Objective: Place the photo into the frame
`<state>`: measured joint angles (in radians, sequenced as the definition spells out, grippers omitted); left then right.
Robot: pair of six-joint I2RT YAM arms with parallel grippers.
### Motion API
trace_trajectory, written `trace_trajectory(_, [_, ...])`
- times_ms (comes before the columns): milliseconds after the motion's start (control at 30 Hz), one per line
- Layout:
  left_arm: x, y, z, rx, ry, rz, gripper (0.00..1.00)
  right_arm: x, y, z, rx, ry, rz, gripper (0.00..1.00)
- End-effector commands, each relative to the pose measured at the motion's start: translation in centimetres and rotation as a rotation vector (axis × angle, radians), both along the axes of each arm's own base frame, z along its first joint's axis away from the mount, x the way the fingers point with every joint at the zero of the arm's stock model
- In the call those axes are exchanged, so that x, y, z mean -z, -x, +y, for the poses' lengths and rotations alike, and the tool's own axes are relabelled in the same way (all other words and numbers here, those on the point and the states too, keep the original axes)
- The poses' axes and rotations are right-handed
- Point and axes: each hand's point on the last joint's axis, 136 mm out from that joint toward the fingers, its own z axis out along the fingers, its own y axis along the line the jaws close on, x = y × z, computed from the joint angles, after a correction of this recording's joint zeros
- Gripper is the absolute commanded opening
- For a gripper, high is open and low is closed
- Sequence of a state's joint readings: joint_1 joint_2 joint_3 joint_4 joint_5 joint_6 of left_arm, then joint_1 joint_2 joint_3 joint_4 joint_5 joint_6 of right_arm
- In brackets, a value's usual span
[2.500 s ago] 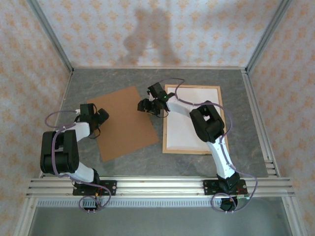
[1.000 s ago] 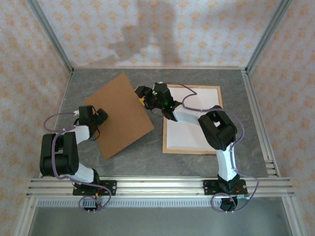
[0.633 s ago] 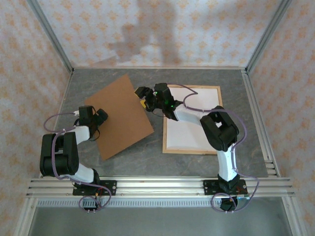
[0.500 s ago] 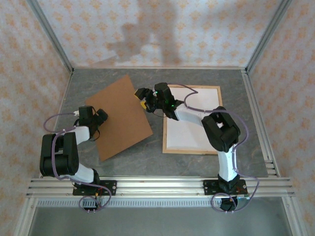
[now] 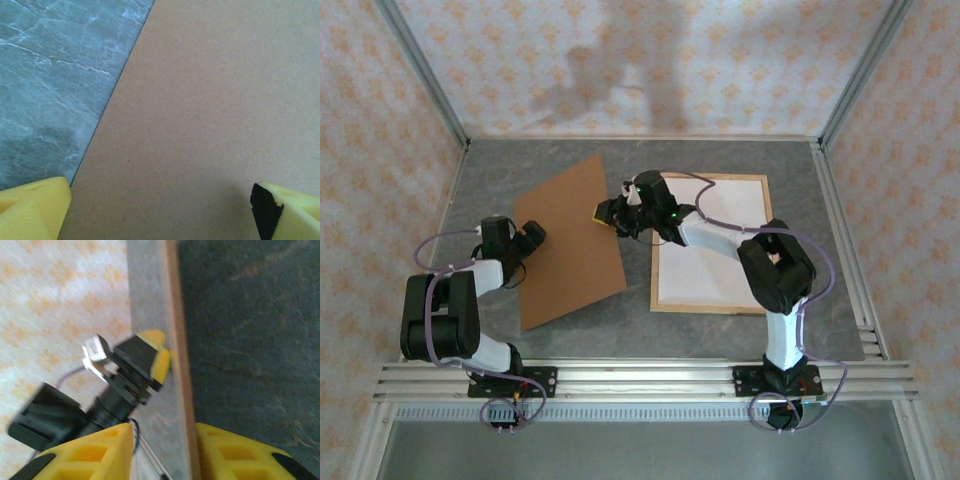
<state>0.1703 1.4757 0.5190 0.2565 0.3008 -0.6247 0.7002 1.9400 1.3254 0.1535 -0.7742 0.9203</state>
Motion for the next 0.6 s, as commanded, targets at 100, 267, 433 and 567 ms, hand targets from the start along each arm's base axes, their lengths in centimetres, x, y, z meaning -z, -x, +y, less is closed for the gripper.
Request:
trace_trajectory(100, [2.8, 3.1, -3.7, 0.084, 0.158, 0.126, 0.94, -0.1, 1.8, -0.9, -0.078, 0.042, -0.017, 0.27])
trace_trajectory(267, [2.7, 3.0, -3.4, 0.073, 0.142, 0.139, 0.94, 1.3, 1.2, -3.5, -0.058, 0.165, -0.025, 0.16])
trace_trajectory(433, [1.5, 2.5, -3.0, 0.053, 0.134, 0.122, 0.94, 1.1, 0.9, -6.1, -0.079, 0.219, -0.069, 0.00])
trace_trajectory(567, [-1.5, 1.6, -2.9, 0.035, 0.143, 0.047, 0.94, -1.6, 1.2, -9.0, -0.114, 0.193, -0.125, 0.00])
